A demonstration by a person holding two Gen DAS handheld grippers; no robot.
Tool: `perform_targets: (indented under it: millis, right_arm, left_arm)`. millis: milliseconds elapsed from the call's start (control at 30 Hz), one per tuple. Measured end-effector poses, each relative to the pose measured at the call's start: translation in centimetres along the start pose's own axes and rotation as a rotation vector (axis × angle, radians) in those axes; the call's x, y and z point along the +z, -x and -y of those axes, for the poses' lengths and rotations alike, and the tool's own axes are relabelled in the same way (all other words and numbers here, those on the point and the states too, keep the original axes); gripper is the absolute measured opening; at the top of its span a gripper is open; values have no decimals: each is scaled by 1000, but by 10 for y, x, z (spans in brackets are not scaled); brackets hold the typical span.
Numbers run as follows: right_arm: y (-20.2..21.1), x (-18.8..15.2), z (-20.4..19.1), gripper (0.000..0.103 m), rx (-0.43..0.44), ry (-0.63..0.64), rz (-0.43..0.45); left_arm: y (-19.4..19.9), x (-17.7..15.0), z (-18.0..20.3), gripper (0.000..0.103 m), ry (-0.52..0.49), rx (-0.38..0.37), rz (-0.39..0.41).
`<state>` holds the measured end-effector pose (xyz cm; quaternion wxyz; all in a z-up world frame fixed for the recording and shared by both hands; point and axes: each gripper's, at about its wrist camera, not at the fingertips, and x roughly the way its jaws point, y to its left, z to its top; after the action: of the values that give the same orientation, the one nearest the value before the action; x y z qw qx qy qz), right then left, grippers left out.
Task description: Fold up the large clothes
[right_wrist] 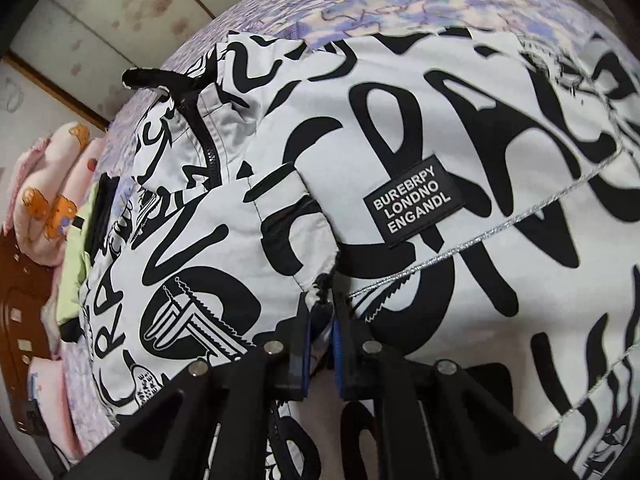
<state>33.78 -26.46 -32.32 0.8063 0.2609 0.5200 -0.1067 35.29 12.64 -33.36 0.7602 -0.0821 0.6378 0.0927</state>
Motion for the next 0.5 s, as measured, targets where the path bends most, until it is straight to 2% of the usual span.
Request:
perform_targets:
  millis: [67, 167, 267, 333, 433, 500]
  right_arm:
    - [11, 1, -1, 16, -18, 3, 10]
    - [37, 2, -4, 17, -53, 42, 56]
    - [62, -1, -15, 23, -26, 121, 89]
    - [70, -9, -30, 23, 57, 202, 76]
    - [65, -26, -59, 23, 198, 328, -23]
    - [57, -40, -74, 23, 257, 389, -70]
  left_arm:
    - [10, -4, -1, 37, -15, -5, -3]
    - [31, -8, -2, 38, -20, -4, 10]
    - [56, -12, 1, 38, -15, -88, 42]
    - [66, -11, 6, 38, -30, -148, 59]
    - [71, -1, 28, 37, -64, -233, 65]
    - [62, 4, 45, 30, -90, -265, 52]
